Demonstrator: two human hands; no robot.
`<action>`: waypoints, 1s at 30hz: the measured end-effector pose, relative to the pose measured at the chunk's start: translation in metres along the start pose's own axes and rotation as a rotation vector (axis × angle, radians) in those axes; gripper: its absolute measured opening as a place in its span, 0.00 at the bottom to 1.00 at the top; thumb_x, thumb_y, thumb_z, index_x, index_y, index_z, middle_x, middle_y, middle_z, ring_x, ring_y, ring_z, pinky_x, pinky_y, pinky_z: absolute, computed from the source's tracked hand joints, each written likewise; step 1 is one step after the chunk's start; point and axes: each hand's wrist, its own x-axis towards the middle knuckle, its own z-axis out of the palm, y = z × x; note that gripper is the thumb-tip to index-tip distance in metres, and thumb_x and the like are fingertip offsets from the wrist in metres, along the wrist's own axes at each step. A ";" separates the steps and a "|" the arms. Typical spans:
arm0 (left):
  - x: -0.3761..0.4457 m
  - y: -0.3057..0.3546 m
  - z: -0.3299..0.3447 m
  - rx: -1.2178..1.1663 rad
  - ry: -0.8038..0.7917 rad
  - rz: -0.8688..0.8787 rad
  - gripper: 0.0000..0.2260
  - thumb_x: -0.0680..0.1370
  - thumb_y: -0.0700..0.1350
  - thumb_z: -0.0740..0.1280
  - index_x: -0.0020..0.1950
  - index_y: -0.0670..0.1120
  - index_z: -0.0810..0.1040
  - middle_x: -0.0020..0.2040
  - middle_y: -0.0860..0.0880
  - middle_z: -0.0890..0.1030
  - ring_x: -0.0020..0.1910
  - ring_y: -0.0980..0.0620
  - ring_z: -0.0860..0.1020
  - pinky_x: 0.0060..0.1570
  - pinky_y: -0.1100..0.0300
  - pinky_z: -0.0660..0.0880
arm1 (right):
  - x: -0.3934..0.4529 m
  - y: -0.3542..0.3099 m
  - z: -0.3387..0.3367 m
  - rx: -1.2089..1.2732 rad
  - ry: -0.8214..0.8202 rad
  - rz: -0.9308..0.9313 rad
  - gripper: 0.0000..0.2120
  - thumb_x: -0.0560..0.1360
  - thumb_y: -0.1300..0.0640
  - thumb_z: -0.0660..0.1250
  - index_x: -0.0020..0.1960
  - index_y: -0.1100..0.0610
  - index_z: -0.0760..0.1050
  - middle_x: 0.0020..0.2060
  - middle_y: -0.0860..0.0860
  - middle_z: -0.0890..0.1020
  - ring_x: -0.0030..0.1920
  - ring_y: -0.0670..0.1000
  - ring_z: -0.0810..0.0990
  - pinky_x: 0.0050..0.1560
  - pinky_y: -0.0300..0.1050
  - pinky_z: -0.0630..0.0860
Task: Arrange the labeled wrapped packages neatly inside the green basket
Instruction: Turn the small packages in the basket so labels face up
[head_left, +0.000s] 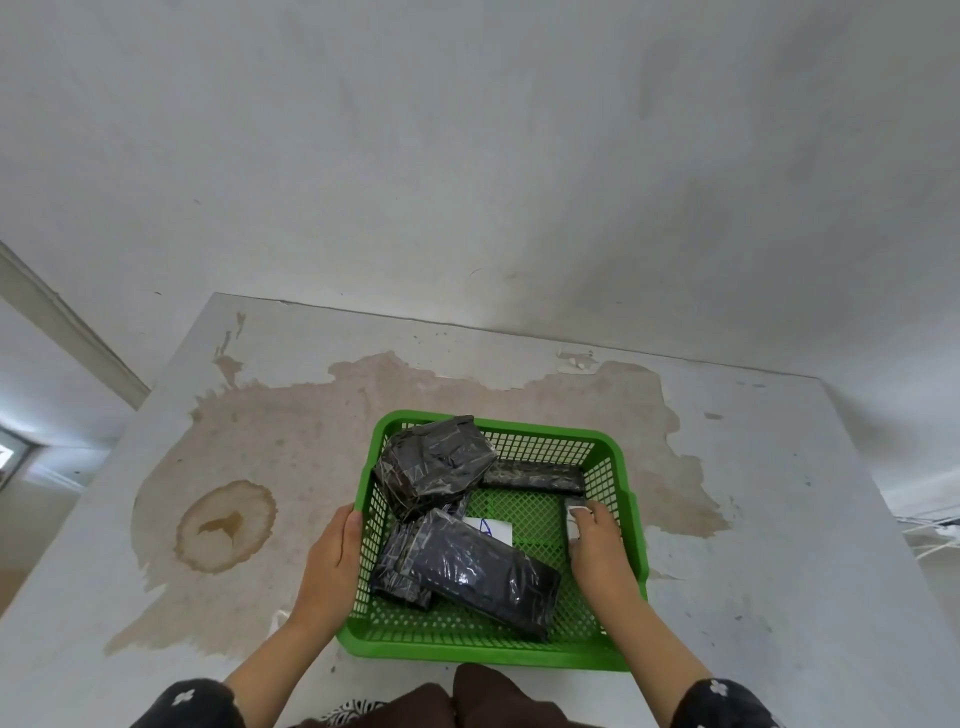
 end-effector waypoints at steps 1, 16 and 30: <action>0.000 -0.001 0.001 -0.004 0.001 -0.001 0.16 0.79 0.58 0.50 0.58 0.55 0.72 0.51 0.61 0.76 0.51 0.68 0.73 0.50 0.67 0.66 | 0.001 0.004 0.001 -0.007 -0.033 -0.007 0.17 0.77 0.67 0.57 0.65 0.62 0.68 0.65 0.59 0.69 0.64 0.59 0.68 0.62 0.48 0.67; -0.002 -0.002 0.000 -0.032 -0.003 -0.025 0.15 0.79 0.57 0.50 0.57 0.54 0.73 0.50 0.63 0.77 0.50 0.72 0.73 0.48 0.69 0.66 | 0.008 -0.004 0.005 -0.277 -0.125 -0.001 0.18 0.77 0.61 0.62 0.67 0.58 0.70 0.70 0.60 0.65 0.69 0.59 0.63 0.69 0.50 0.64; 0.000 0.002 0.000 -0.050 -0.008 -0.053 0.11 0.79 0.57 0.50 0.51 0.64 0.72 0.49 0.59 0.80 0.49 0.71 0.75 0.46 0.69 0.67 | 0.070 -0.026 0.007 -0.361 -0.122 -0.240 0.23 0.73 0.57 0.65 0.67 0.51 0.66 0.66 0.52 0.70 0.67 0.55 0.65 0.65 0.56 0.64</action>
